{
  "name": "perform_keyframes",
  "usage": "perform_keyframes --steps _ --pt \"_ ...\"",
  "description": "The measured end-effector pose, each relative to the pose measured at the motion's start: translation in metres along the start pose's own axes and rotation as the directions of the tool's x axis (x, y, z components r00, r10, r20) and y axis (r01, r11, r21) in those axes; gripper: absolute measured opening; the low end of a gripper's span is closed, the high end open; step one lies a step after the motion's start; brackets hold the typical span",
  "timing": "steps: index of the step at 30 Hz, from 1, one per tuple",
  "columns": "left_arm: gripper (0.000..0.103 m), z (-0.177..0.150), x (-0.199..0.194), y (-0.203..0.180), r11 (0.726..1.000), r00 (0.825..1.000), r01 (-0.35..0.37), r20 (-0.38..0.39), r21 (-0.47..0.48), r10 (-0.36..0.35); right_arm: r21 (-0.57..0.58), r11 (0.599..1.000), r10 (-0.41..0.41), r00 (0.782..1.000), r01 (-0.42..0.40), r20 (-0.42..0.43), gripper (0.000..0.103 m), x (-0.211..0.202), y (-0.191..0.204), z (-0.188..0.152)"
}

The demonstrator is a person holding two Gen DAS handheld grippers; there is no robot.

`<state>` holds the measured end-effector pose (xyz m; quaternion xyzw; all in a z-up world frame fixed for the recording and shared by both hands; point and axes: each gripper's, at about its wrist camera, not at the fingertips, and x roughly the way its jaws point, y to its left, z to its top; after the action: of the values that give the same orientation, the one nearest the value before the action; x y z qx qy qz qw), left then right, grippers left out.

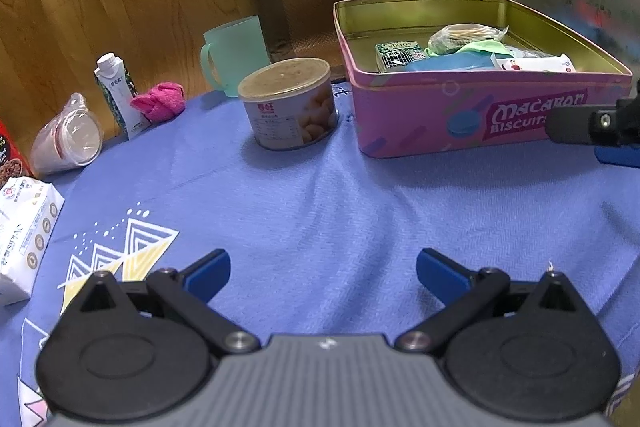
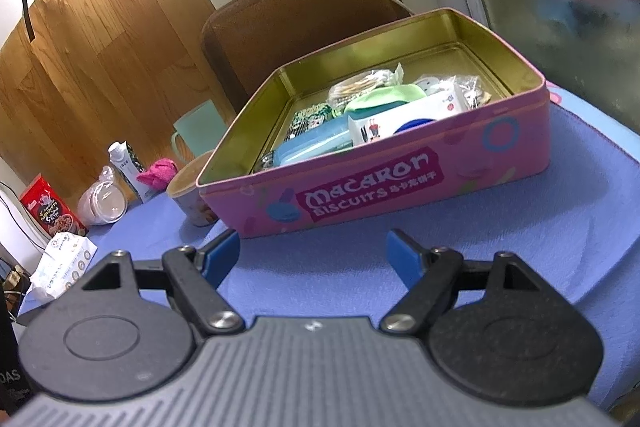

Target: Organize soft objects

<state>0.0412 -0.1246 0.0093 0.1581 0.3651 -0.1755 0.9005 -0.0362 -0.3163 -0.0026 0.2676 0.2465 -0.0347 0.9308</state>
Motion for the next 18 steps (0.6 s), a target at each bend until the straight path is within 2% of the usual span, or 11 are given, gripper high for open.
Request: perform_keyframes --steps 18 --pt "0.103 0.0039 0.0024 0.0058 0.999 1.0 0.02 0.003 -0.025 -0.02 -0.023 1.0 0.004 1.0 -0.005 -0.02 0.082 0.0077 0.0068 0.0018"
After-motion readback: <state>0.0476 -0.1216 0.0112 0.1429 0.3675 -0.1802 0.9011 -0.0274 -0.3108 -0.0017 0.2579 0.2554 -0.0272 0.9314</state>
